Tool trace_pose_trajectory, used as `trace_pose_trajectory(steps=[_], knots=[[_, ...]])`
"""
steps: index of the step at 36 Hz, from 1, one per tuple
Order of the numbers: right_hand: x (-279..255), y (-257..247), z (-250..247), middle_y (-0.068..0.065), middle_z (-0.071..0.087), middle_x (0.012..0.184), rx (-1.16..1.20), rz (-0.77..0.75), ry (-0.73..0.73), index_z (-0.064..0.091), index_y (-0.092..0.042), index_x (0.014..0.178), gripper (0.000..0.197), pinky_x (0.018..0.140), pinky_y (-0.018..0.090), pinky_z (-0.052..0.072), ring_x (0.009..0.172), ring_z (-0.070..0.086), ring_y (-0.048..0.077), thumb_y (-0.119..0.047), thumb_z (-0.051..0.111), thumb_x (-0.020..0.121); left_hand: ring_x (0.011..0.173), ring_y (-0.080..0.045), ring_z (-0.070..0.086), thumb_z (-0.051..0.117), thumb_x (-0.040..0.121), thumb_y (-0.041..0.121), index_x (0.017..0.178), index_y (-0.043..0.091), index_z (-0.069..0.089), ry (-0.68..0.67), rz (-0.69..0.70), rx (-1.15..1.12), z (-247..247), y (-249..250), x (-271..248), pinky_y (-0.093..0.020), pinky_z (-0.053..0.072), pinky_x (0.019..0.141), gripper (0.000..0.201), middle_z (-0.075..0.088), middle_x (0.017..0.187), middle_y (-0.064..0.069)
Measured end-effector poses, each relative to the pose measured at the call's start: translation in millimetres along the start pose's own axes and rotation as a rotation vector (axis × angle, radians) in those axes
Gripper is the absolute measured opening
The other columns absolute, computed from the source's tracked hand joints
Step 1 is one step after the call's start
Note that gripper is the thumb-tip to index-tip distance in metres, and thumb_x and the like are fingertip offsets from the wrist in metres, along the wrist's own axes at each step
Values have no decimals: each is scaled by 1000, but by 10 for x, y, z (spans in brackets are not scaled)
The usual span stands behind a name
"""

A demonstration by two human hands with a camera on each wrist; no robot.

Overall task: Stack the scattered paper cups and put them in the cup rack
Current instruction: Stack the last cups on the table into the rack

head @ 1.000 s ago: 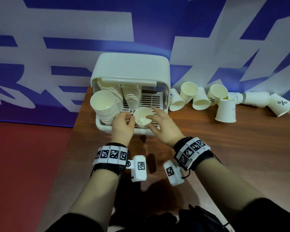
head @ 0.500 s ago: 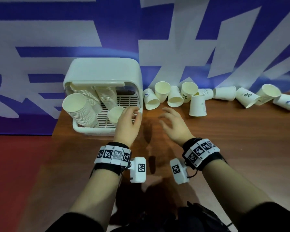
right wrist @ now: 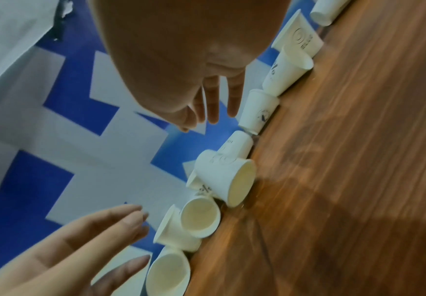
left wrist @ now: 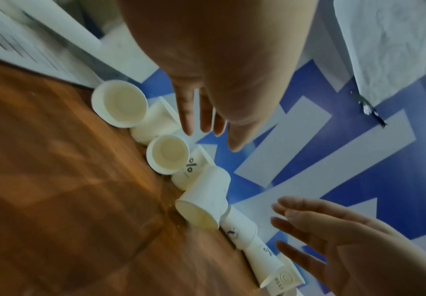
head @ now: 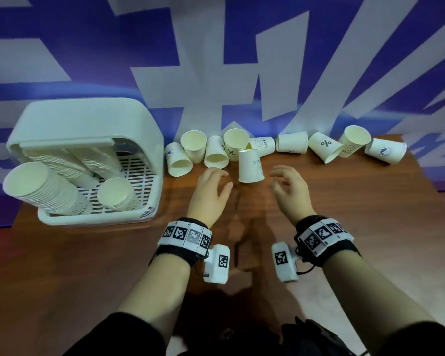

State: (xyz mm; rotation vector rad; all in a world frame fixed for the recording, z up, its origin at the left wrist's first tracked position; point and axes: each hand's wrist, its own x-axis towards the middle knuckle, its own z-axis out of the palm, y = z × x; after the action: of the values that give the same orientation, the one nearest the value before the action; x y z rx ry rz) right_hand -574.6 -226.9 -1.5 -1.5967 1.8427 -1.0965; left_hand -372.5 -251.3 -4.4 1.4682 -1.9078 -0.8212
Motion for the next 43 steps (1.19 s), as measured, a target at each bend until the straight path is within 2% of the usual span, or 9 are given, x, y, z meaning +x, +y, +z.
trace_pose_trajectory(steps=[2,7,12,16,21,27,32,36,43], knots=[[42,116,-113,-1,58,116,36,55,17,66,-12,94,19,81,1,37,103,54,9,-1,54,88,122,-17,43,57,94,23,121,13,56,-21,13,32,115,78,53,-36,40,105,29,46,131,1],[167,455,-345,-3,58,112,82,124,66,65,-15,96,20,78,0,37,100,55,8,-1,54,88,134,-18,31,60,92,20,132,11,49,-53,17,151,409,219,205,-26,25,110,43,37,144,-2],[268,777,-517,-1,61,106,169,308,112,62,-23,101,18,81,23,48,98,58,13,-11,54,90,144,-24,16,63,89,19,145,16,34,-69,26,312,665,213,304,-37,17,117,63,18,156,-7],[406,979,-666,-1,61,98,242,457,192,60,-21,108,22,65,13,43,86,59,10,-14,55,88,147,-24,6,63,88,18,150,20,24,-70,6,362,843,181,390,-34,10,117,73,4,160,-4],[624,1226,-754,-5,59,95,337,604,329,58,-19,106,19,77,24,44,95,58,13,-15,59,87,147,-24,5,62,88,13,150,23,24,-47,2,395,996,155,448,-36,13,117,74,2,161,-3],[921,1411,-794,4,66,106,410,723,358,59,-19,104,25,91,40,52,97,64,22,-13,59,80,146,-26,14,56,89,6,145,20,36,15,12,390,1092,136,527,-37,16,115,61,12,160,-6],[1107,1431,-765,10,59,101,668,777,336,49,-13,112,26,68,28,55,71,62,17,-4,55,88,144,-27,22,58,90,7,140,15,44,48,65,373,1112,121,557,-35,17,112,53,22,157,-8],[1159,1470,-722,16,59,101,798,834,349,49,-8,116,28,81,32,57,91,66,23,-1,55,90,138,-34,30,61,88,6,124,9,57,86,74,379,1133,119,542,-44,26,112,36,34,150,-15],[1090,1552,-683,11,68,83,712,818,417,69,-9,86,11,73,24,54,85,67,22,0,65,80,119,-38,47,65,85,6,98,4,66,159,112,393,1130,159,568,-48,46,97,13,53,129,-18]])
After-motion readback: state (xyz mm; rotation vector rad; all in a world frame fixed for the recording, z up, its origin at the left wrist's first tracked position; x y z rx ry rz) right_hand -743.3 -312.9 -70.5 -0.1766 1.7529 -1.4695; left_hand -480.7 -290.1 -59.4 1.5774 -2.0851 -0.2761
